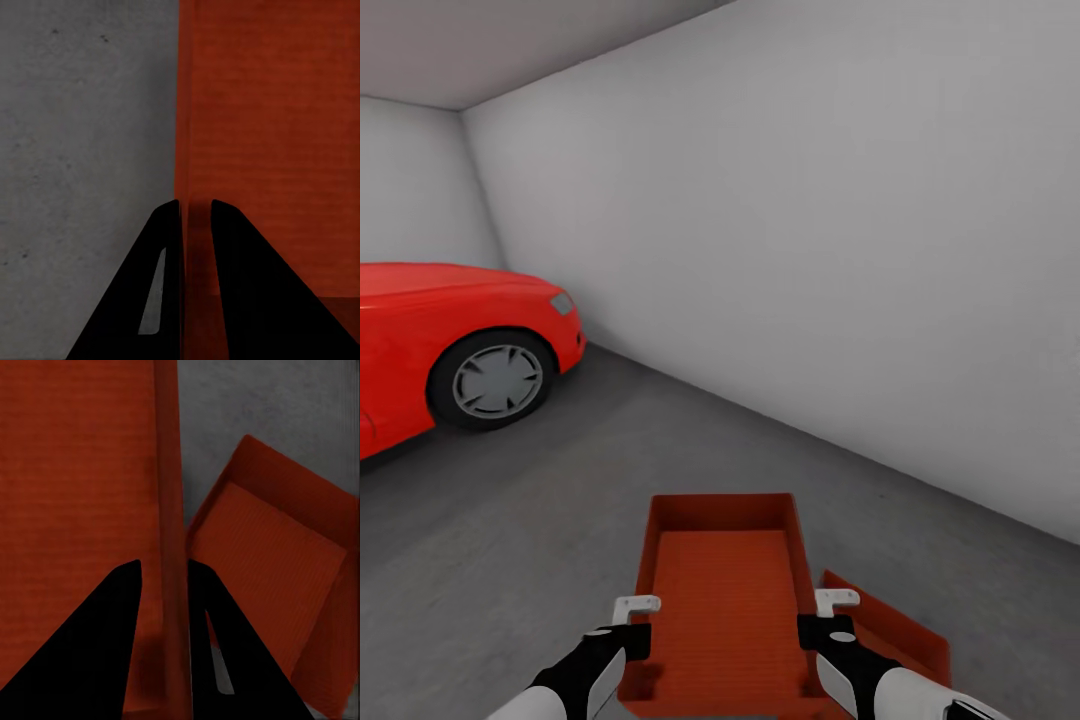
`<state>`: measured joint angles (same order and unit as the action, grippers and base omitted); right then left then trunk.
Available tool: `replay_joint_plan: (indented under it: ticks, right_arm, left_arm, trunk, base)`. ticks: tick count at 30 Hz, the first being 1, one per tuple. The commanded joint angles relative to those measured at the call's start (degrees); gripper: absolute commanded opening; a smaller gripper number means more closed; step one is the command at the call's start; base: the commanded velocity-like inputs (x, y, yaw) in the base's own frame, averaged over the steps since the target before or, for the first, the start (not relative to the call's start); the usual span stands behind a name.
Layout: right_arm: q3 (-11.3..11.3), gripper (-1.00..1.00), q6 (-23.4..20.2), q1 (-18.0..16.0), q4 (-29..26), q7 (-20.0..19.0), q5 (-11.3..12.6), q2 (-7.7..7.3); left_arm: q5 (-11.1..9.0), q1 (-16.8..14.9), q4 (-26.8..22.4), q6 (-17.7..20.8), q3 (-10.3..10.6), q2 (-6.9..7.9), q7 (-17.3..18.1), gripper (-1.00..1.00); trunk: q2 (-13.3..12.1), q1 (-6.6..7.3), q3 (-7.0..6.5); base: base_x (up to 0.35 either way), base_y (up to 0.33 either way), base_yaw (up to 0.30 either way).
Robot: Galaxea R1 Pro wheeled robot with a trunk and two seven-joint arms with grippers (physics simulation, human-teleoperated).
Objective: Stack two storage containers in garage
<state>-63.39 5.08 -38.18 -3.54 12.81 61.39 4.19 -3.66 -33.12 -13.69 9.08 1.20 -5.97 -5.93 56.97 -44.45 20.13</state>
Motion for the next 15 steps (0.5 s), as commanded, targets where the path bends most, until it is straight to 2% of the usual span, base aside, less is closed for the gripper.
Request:
replay_joint_plan:
  ticks: [1, 15]
  right_arm:
    - [-1.21, -1.00, -0.04, 0.00, 1.85, 0.14, 1.27, -0.14]
    - [-1.21, -1.00, -0.07, 0.00, 1.86, 0.10, 1.27, -0.14]
  left_arm:
    - [-1.00, -0.02, -0.37, 0.32, 1.70, 0.06, -0.31, -1.00]
    - [-1.00, 0.00, -0.37, 0.23, 1.70, 0.04, -0.31, -1.00]
  trunk:
    - [0.05, -0.01, 0.07]
    - [0.05, -0.01, 0.07]
  base:
    - [0.014, 0.000, -0.245]
    - [0.001, 0.000, -0.245]
